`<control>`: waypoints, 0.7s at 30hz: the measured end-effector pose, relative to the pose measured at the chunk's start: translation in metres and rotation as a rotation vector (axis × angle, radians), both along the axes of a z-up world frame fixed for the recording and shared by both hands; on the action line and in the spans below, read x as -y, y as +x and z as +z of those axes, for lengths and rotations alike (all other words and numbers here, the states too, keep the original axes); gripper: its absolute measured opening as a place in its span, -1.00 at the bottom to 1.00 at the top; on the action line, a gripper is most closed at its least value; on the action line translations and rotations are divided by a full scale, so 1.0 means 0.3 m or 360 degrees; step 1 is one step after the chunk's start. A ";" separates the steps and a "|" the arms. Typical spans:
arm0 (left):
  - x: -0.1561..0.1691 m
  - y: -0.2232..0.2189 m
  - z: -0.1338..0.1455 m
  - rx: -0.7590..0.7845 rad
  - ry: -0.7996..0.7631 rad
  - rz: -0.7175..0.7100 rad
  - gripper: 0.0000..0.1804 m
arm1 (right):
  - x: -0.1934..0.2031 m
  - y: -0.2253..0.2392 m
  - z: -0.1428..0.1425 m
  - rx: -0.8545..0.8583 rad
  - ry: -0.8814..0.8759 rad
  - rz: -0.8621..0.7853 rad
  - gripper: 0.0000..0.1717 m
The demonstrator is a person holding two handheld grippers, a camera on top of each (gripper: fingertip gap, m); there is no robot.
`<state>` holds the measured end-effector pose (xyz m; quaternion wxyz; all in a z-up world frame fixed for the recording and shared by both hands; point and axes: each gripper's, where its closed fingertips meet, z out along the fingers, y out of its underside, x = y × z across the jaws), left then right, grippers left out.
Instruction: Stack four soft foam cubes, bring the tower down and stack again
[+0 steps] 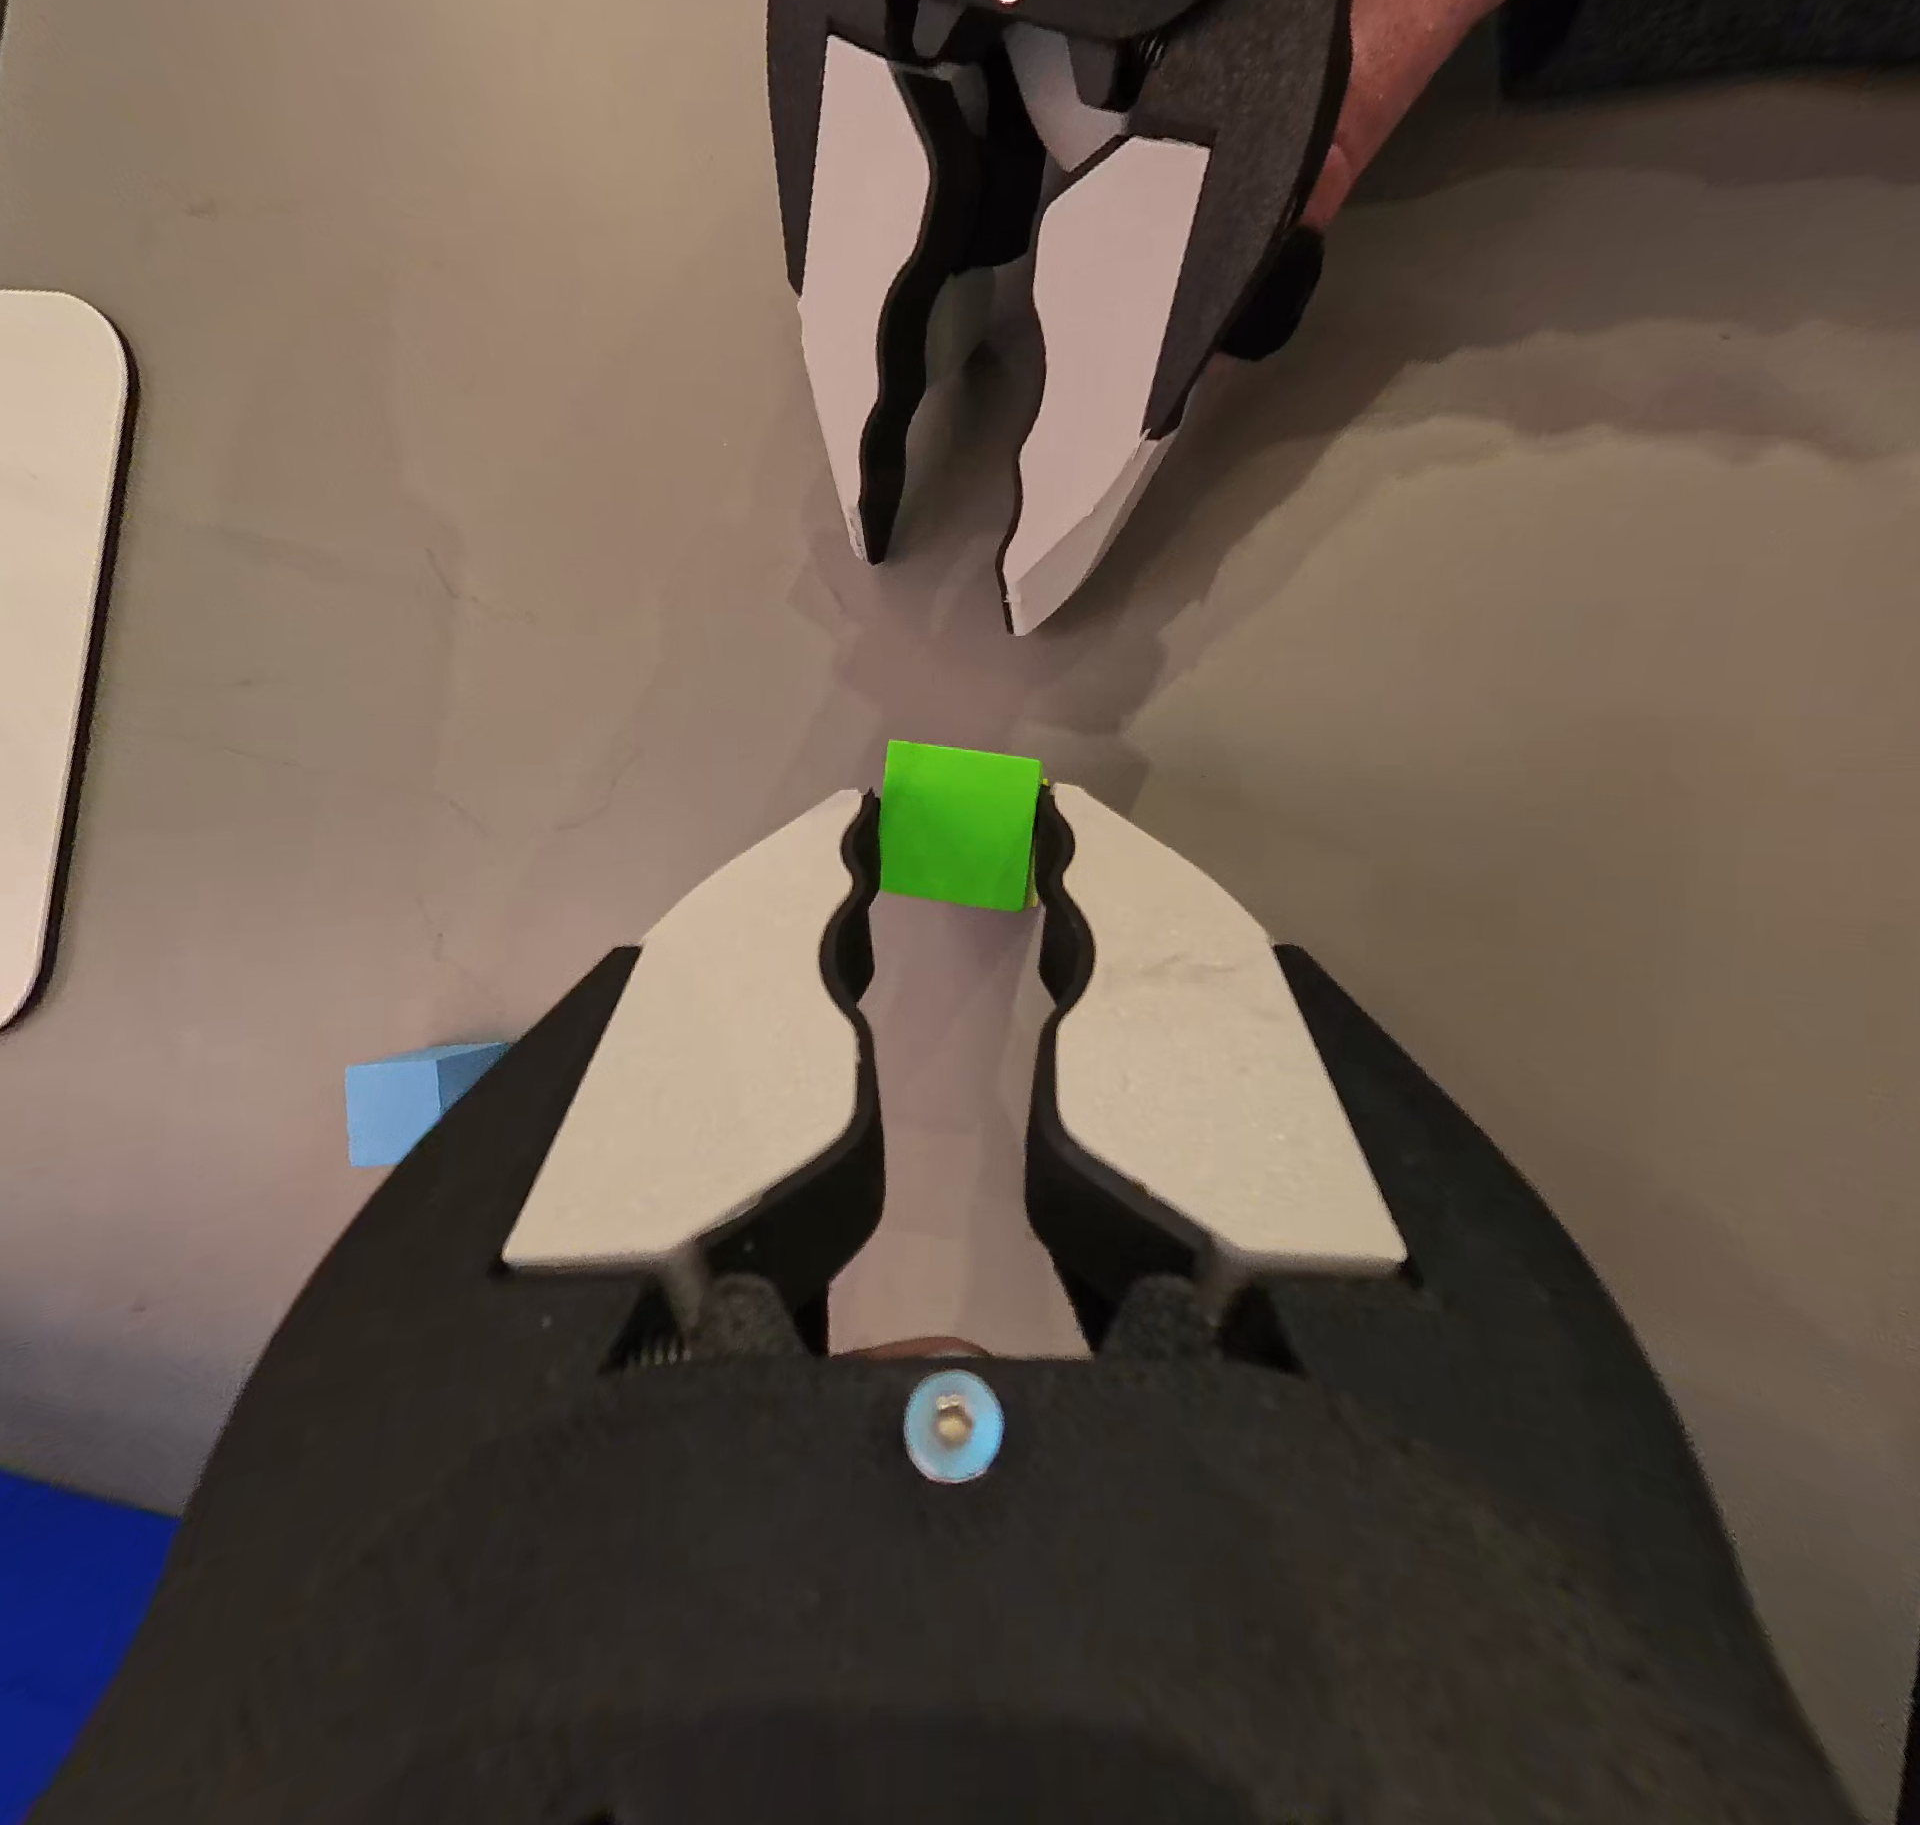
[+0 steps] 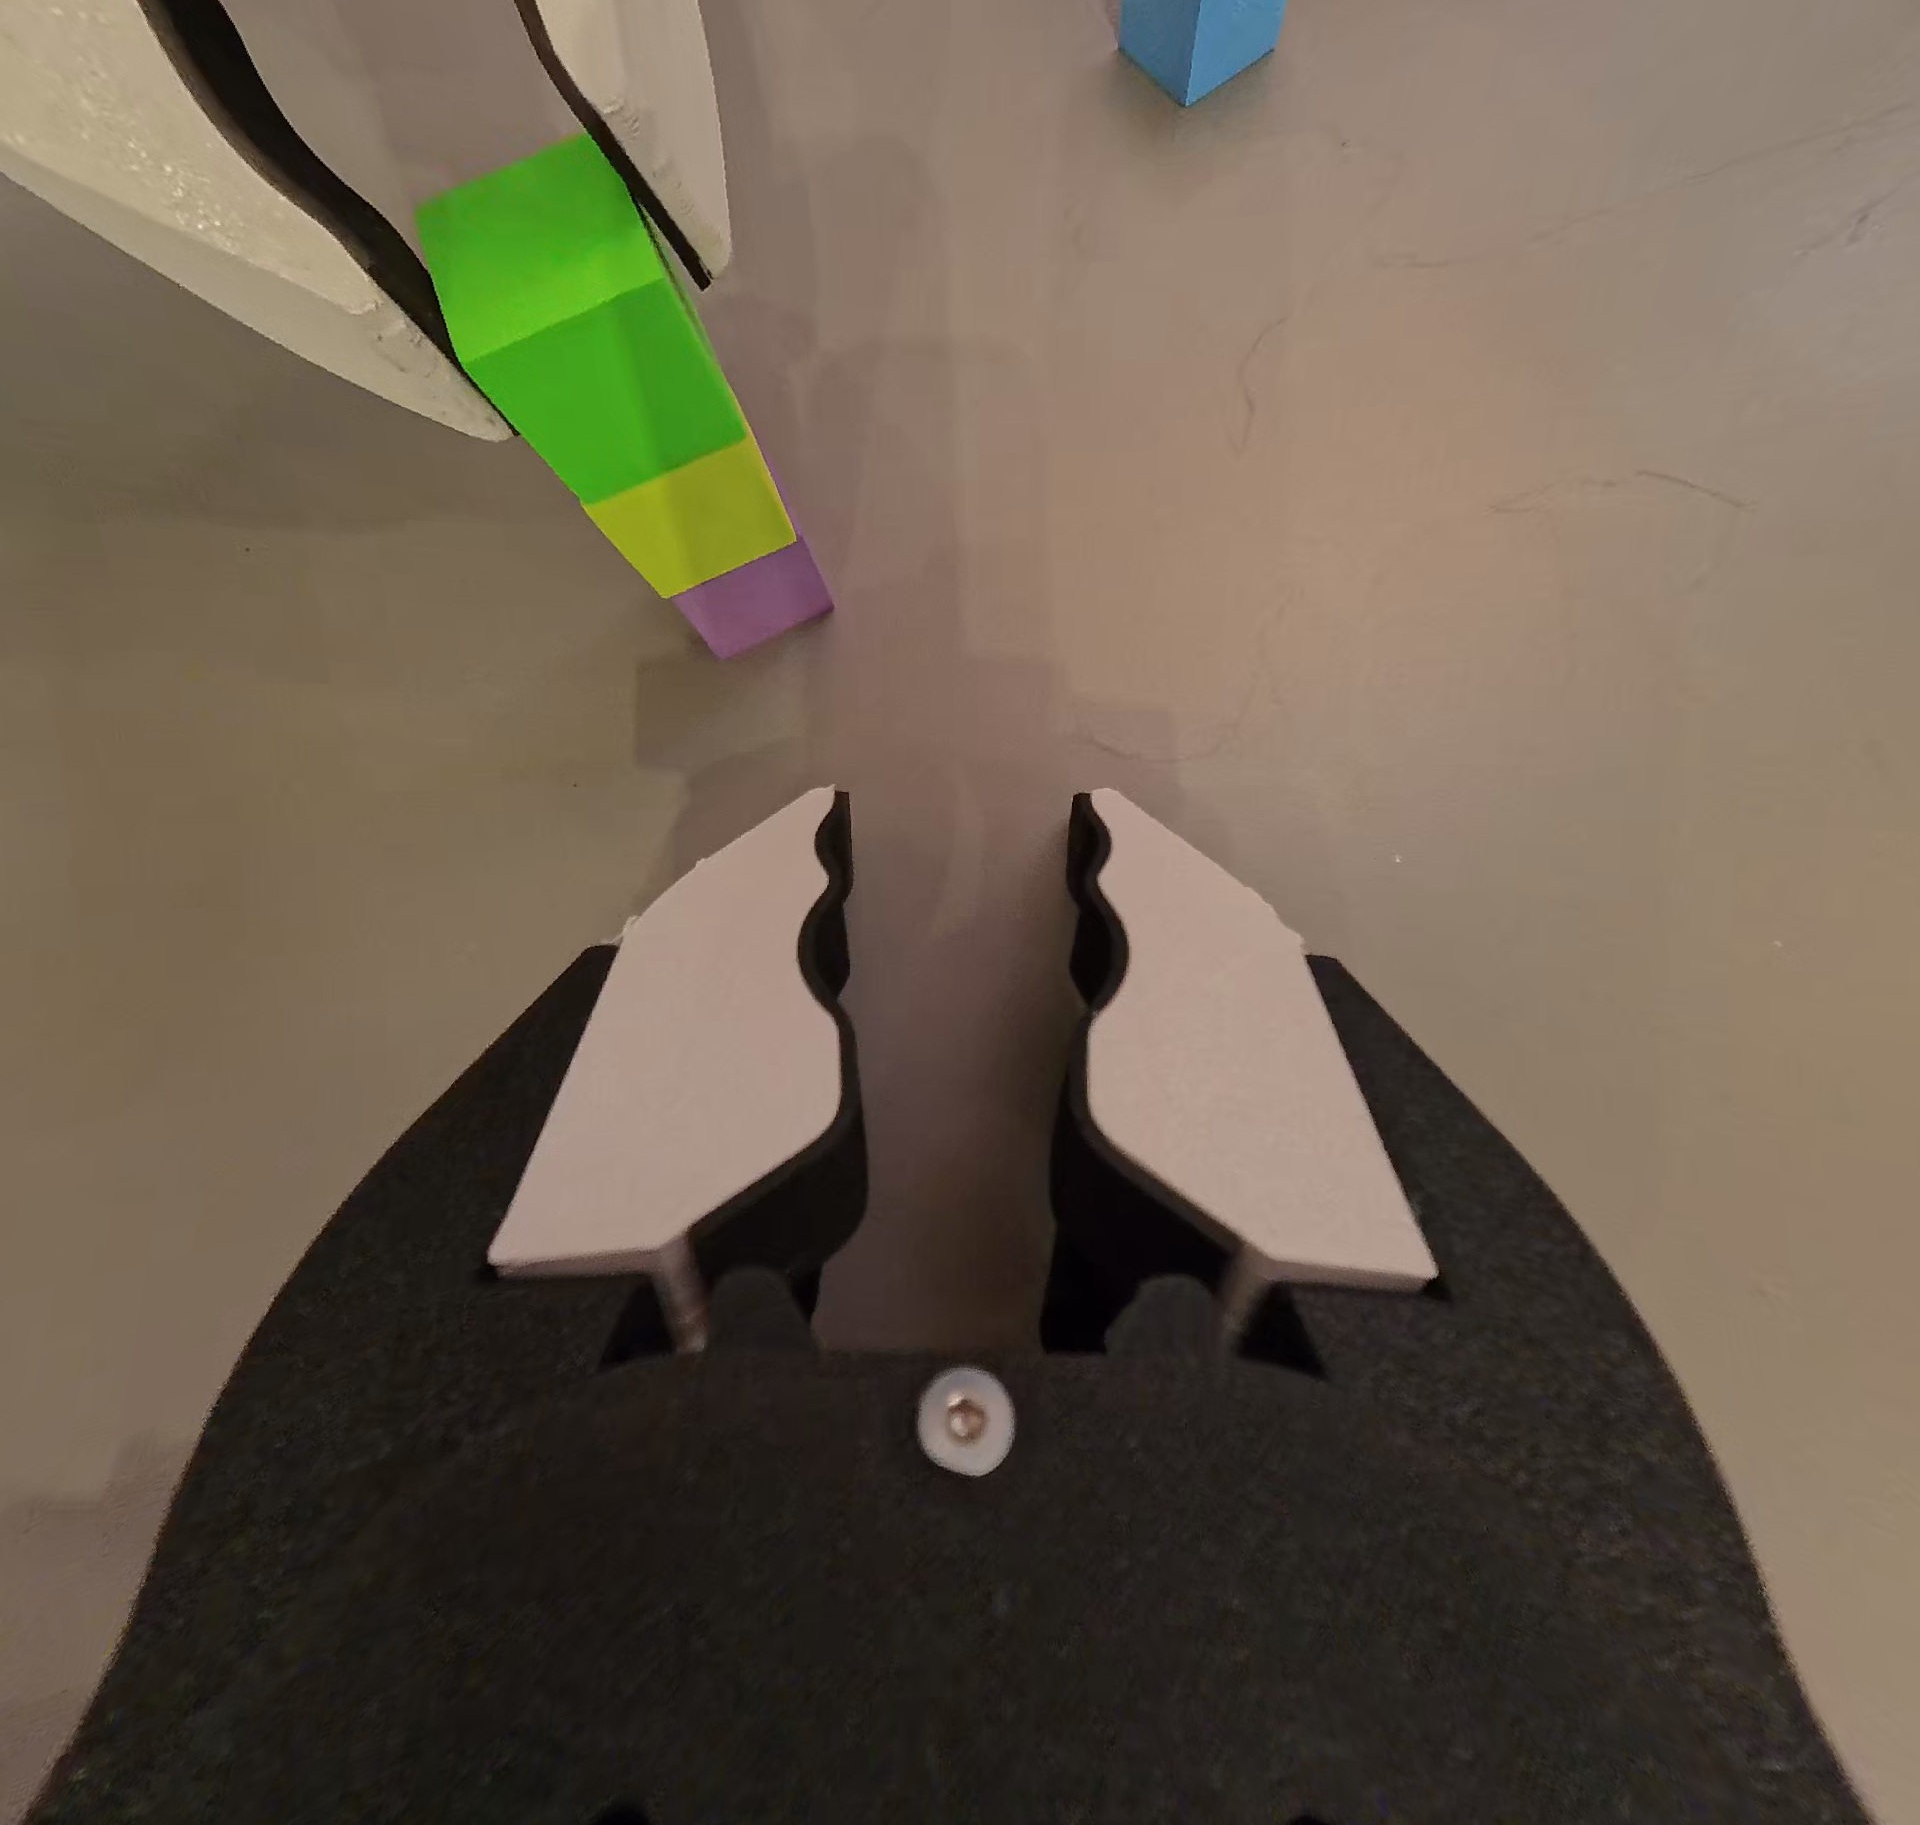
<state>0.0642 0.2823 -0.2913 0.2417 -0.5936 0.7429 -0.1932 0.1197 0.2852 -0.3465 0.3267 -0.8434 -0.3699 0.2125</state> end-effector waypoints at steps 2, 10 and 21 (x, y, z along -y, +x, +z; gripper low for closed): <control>0.001 -0.001 -0.001 0.0002 -0.0005 0.0000 -0.69 | 0.000 0.000 0.000 -0.0001 -0.0001 0.0001 -0.54; 0.005 -0.001 -0.001 -0.0024 0.0015 -0.0014 -0.69 | 0.001 0.000 0.000 0.0003 0.0002 0.0001 -0.54; -0.001 -0.004 -0.007 -0.0005 0.0003 0.0000 -0.46 | 0.001 -0.001 0.001 -0.0002 -0.0001 0.0003 -0.53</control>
